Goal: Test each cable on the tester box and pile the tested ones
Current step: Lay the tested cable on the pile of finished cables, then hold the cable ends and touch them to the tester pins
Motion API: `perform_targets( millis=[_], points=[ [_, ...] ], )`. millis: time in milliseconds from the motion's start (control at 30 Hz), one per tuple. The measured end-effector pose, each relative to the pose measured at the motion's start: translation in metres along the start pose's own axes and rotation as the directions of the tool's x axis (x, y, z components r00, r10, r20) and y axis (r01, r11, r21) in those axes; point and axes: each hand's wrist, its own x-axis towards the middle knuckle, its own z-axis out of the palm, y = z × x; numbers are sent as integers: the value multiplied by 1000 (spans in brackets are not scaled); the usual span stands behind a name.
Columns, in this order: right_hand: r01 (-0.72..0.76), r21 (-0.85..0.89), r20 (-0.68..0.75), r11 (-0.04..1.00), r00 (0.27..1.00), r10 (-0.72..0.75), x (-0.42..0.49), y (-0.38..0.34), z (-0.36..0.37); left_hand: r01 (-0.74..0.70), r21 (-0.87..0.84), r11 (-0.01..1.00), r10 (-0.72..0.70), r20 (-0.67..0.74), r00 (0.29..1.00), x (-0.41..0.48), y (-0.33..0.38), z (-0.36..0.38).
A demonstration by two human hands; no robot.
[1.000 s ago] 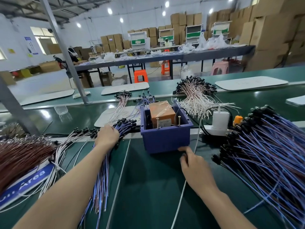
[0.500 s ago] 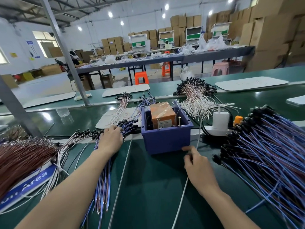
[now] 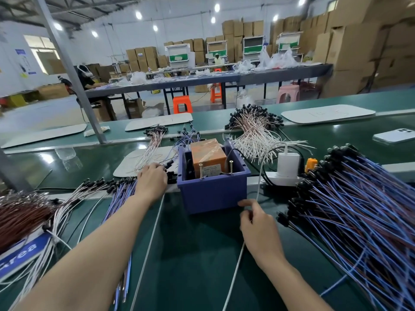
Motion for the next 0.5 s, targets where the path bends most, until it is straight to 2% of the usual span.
perform_targets(
  millis=[133,200,267,333,400,500],
  points=[
    [-12,44,-13,999,1000,13,0,1,0,51,-360,932,-138,-220,966,-2,2,-22],
    [-17,61,-19,998,1000,18,1,3,0,71,-474,878,-222,-270,937,-3,4,-43],
    [-31,109,-15,994,999,33,1,2,-2,31,-585,811,-266,-322,909,-2,12,-72],
    [-48,177,8,983,999,47,-3,-2,-6,-101,-621,777,-256,-459,851,-3,25,-111],
    [-75,314,41,947,997,65,-7,-12,-14,-281,-589,758,-190,-610,769,-12,44,-153],
    [4,614,-26,789,1000,16,-14,-52,-37,-549,-522,652,4,-722,692,-48,80,-200]
  ],
)
